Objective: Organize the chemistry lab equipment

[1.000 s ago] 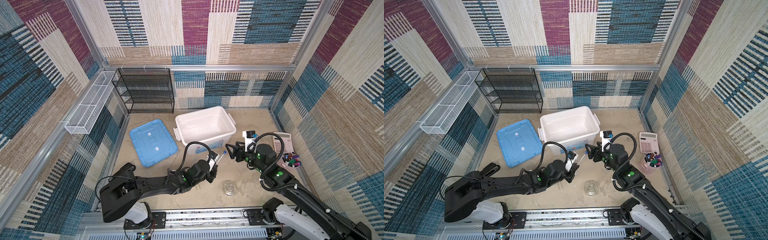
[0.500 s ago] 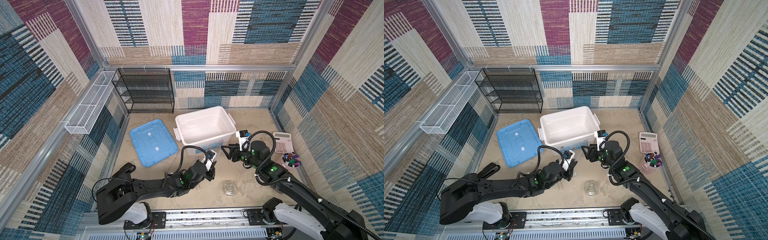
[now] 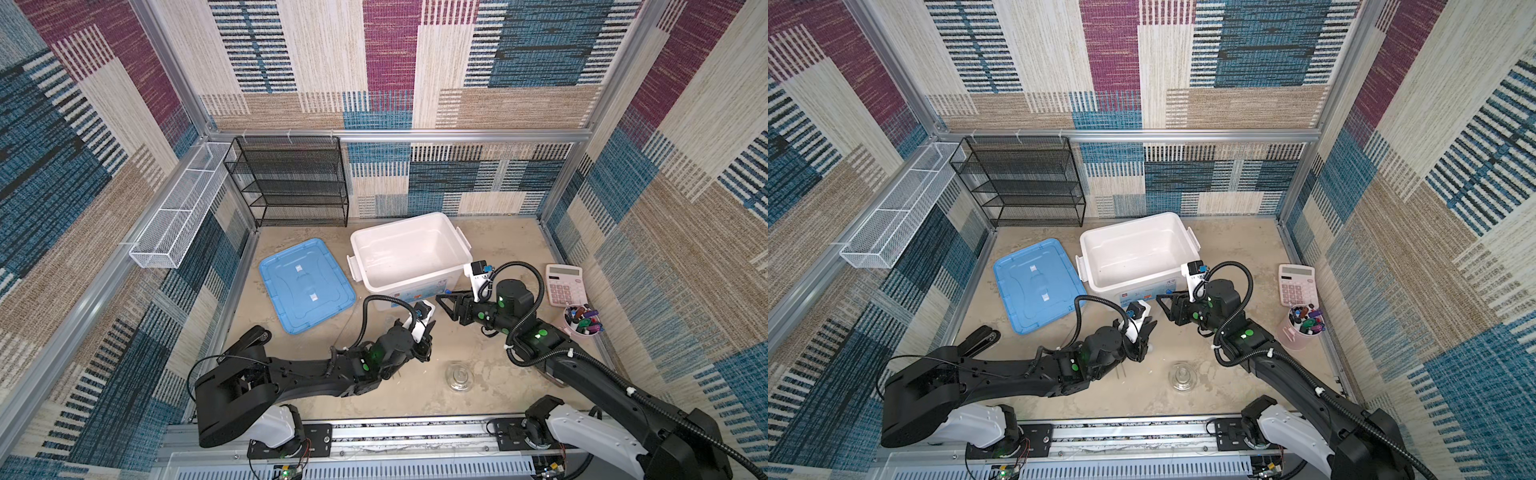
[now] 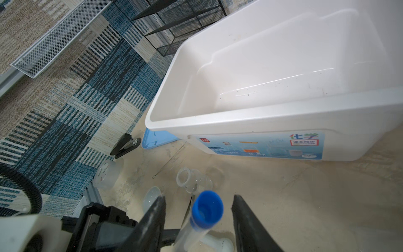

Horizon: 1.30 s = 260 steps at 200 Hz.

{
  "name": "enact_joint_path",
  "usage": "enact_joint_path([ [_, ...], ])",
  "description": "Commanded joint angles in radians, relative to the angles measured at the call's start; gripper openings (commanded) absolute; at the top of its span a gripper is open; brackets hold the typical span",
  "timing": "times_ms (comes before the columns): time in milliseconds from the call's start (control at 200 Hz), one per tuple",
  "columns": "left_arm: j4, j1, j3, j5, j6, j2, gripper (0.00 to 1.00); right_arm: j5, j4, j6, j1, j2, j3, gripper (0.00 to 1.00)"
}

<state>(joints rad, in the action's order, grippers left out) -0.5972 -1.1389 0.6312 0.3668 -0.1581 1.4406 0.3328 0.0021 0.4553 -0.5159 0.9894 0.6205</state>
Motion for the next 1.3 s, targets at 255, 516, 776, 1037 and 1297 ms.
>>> enact_joint_path([
  [255,-0.047,-0.004,0.001,0.027,0.030,0.007,0.14,0.035,0.043,0.023,0.000,0.007,0.001,0.42],
  [516,-0.041,-0.005,0.001,0.038,0.034,0.011,0.14,0.033,0.035,0.025,-0.001,0.011,0.003,0.33],
  [776,-0.041,-0.004,0.002,0.025,0.036,0.023,0.14,0.039,0.035,0.027,0.000,0.017,0.005,0.27],
  [1037,-0.038,-0.004,0.009,0.020,0.025,0.039,0.15,0.051,0.032,0.048,0.000,0.010,0.008,0.23],
  [1297,-0.026,-0.004,0.023,0.023,0.015,0.049,0.18,0.039,0.012,0.052,0.000,-0.005,0.009,0.20],
])
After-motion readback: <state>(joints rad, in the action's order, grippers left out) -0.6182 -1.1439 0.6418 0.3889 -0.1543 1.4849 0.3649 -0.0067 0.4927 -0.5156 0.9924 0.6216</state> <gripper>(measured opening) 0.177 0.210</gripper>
